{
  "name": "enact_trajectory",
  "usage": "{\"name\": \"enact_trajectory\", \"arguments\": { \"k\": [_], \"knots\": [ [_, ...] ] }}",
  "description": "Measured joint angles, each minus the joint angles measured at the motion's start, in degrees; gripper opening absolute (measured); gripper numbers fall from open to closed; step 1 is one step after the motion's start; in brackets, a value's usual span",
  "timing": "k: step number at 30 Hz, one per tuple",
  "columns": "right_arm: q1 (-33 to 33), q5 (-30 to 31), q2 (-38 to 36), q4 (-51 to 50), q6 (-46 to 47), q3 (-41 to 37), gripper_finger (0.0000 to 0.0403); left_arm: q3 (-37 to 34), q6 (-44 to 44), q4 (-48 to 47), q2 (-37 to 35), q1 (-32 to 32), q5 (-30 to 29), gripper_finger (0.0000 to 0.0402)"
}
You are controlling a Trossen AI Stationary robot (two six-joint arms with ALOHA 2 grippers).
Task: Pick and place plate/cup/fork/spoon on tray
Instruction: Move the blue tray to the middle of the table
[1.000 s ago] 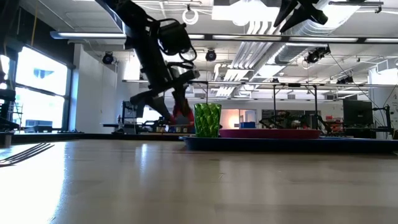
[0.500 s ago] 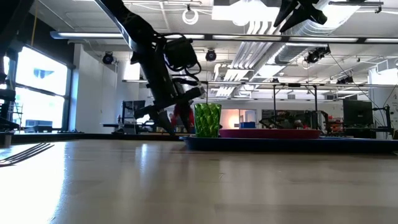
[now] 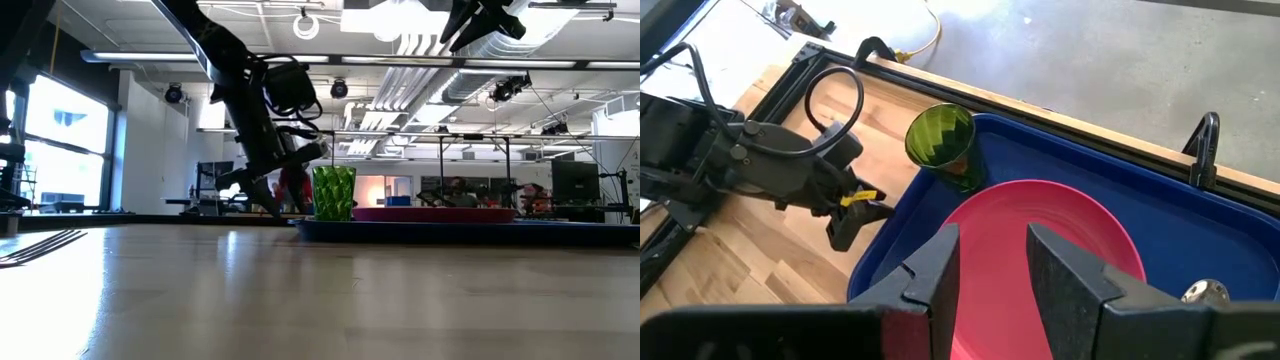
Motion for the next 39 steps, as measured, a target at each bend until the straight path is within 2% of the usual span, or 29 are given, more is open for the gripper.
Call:
{"name": "enact_trajectory", "arguments": {
  "k": [21, 27, 39],
  "knots": [
    [0.0, 0.4, 0.0, 0.0, 0.4, 0.0, 0.0110, 0.0, 1.5, 2.3, 2.6, 1.0, 1.4, 0.0184],
    [0.0, 0.4, 0.0, 0.0, 0.4, 0.0, 0.0110, 0.0, 1.5, 2.2, 2.6, 1.2, -0.1, 0.0184],
    [0.0, 0.4, 0.0, 0.0, 0.5, 0.0, 0.0110, 0.1, 0.1, -5.5, 2.4, 2.8, -0.7, 0.0184]
  ]
}}
